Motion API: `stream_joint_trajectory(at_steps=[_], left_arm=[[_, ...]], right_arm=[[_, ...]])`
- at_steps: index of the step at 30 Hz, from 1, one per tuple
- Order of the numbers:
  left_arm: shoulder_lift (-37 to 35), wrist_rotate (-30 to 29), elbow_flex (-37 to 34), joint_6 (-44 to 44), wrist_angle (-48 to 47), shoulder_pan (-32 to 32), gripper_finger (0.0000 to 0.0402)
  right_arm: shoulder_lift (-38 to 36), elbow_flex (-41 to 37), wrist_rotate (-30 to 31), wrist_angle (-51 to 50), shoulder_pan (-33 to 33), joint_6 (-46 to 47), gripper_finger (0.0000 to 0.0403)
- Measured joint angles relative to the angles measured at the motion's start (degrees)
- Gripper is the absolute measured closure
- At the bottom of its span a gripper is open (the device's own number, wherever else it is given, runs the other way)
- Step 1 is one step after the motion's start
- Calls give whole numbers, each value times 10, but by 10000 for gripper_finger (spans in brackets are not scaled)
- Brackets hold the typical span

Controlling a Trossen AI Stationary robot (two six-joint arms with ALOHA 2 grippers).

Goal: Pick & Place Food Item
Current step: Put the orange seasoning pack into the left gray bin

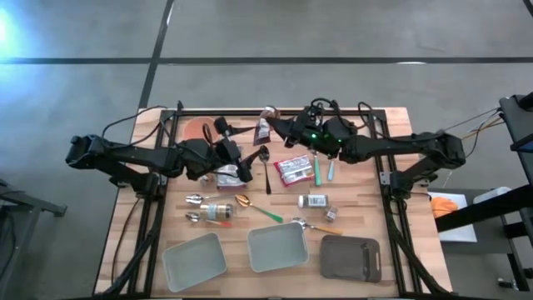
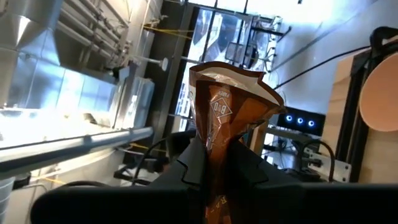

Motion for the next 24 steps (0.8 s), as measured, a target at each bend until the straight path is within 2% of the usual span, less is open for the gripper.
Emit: stream_joint_trajectory(at_steps=[5,8,11,18,24], left_arm=[[0,-32,0,4,0,0,92],[1,-36,0,6,-1,0,108],[0,-36,0,6,0,0,145],[0,-33,0,6,3,-3,264],[0,-30,0,6,6,-5,341]], right_arm=[[11,16,-15,0,0,-2,379],[8,9,-15,2,1,-2,379],[7,0,-8,0,1,3,379],[7,-3,-4,0,1,6,379],[7,-3,-6,-2,1,4,379]])
